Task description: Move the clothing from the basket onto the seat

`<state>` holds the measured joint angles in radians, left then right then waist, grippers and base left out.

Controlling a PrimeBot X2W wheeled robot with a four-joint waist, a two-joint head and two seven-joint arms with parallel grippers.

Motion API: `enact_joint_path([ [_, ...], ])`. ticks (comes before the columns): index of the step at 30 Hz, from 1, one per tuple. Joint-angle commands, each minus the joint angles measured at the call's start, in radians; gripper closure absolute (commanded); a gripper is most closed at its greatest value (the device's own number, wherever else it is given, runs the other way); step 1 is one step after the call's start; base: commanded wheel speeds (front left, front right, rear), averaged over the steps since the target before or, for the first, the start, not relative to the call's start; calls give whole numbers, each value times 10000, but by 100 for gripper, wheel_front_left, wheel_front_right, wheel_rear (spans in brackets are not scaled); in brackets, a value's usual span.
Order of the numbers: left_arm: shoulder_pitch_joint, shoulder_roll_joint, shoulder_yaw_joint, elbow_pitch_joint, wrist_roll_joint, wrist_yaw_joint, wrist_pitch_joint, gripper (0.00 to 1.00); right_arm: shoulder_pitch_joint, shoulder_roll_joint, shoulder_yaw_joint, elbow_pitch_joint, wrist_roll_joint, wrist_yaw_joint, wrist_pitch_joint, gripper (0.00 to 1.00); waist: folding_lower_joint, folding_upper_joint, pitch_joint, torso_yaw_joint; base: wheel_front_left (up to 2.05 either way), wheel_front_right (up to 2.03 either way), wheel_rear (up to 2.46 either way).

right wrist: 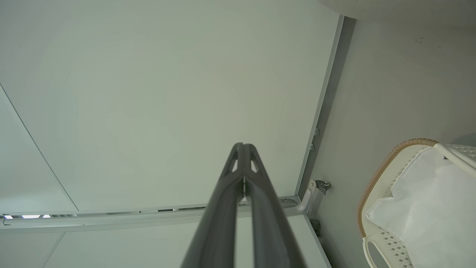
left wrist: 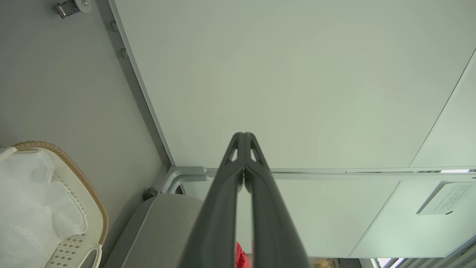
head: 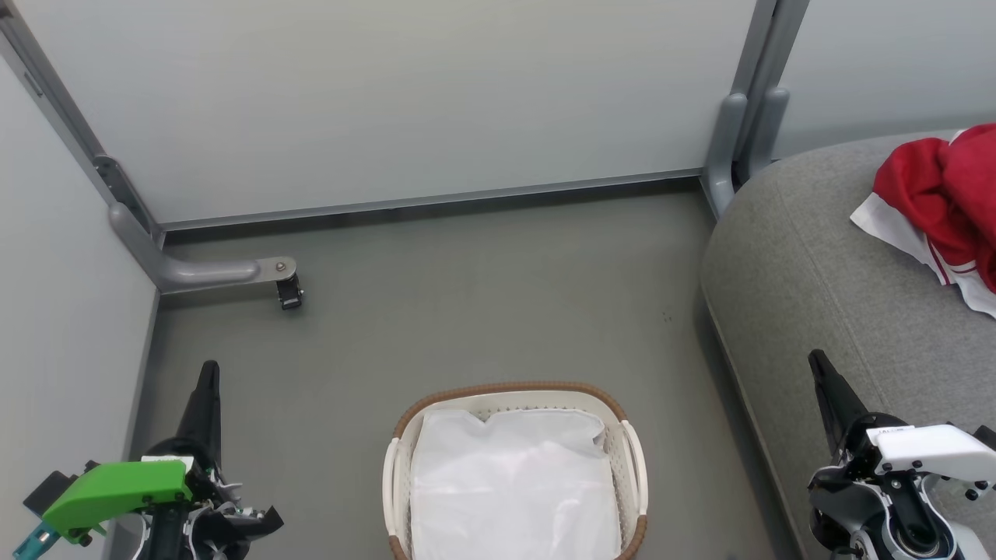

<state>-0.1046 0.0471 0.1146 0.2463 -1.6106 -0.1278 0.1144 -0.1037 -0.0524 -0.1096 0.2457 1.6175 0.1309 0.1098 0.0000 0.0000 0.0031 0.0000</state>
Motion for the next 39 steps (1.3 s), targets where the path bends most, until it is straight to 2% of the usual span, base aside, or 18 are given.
enact_joint_path([
  [1, -97, 62, 23, -20, -29, -60, 41, 100, -74, -27, -29, -35, -21, -3, 51, 100, 0, 0, 0, 0, 0, 0, 0],
  [39, -97, 61, 24, -22, -27, -60, 43, 100, -78, -15, -51, -34, -41, -3, 68, 100, 0, 0, 0, 0, 0, 0, 0],
])
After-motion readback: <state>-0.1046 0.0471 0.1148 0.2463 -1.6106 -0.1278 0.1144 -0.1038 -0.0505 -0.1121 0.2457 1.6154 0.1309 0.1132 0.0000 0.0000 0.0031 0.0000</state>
